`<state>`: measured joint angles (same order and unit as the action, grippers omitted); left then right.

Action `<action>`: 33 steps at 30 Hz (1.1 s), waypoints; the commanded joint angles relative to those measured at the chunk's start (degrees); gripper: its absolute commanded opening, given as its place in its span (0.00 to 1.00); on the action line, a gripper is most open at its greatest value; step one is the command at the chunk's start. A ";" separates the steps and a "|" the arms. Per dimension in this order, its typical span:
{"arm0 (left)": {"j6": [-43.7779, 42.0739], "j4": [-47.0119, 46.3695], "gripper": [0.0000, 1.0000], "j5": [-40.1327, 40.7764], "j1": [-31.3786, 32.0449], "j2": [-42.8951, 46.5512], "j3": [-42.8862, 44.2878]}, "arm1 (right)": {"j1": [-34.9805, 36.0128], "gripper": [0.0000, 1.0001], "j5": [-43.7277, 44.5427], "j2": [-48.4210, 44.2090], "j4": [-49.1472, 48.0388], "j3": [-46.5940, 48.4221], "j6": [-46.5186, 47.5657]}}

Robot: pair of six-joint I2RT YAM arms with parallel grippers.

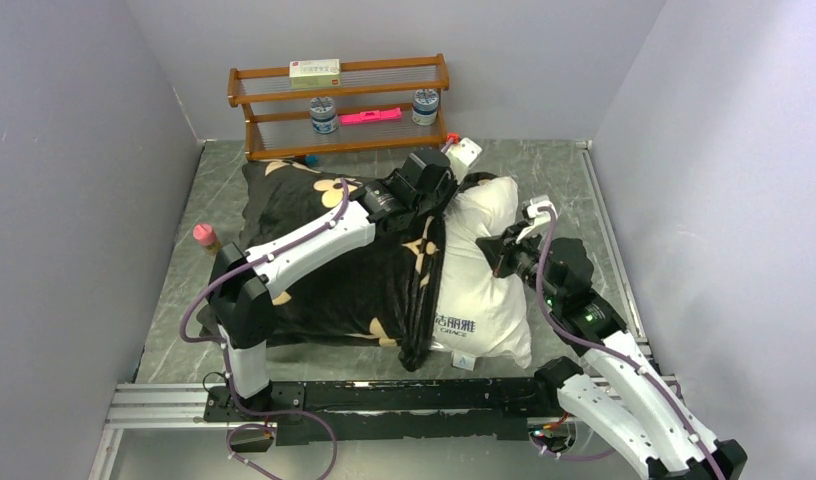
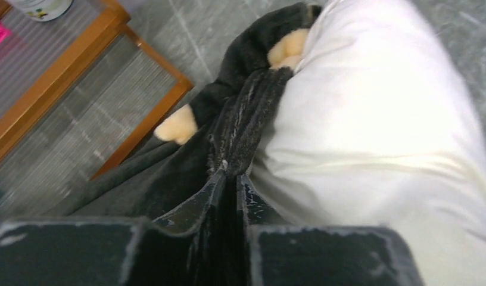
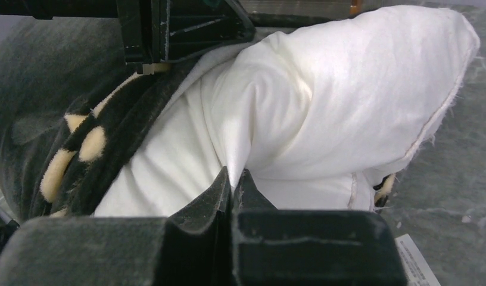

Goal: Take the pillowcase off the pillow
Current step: Remove the pillow from the pillowcase.

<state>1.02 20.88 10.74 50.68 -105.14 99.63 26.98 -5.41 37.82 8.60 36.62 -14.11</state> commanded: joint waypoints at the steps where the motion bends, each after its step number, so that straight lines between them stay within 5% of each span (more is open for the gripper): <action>1: -5.07 2.15 0.11 10.18 -2.17 4.03 -0.91 | 0.70 0.00 4.15 -5.20 5.02 3.51 2.27; 19: -3.94 4.21 0.05 14.25 -12.09 17.08 -12.20 | 0.70 0.00 32.97 -13.56 14.39 12.89 4.01; 23: -3.49 3.67 0.05 12.18 -13.67 19.52 -14.75 | 0.70 0.00 30.70 -11.51 14.88 15.37 5.29; 27: -2.28 1.28 0.05 2.41 -13.60 20.56 -17.18 | 0.70 0.00 17.46 -6.74 14.74 17.35 4.11; 29: -1.42 0.19 0.05 -1.90 -13.32 20.96 -18.48 | 0.68 0.14 13.57 -3.17 14.79 18.63 3.68; 33: -1.37 -0.08 0.05 -6.36 -12.12 22.12 -20.36 | 0.63 0.60 10.95 4.75 14.76 22.48 2.58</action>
<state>-0.40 20.23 9.19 38.02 -86.30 80.86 27.66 11.62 36.23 23.75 54.48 -11.18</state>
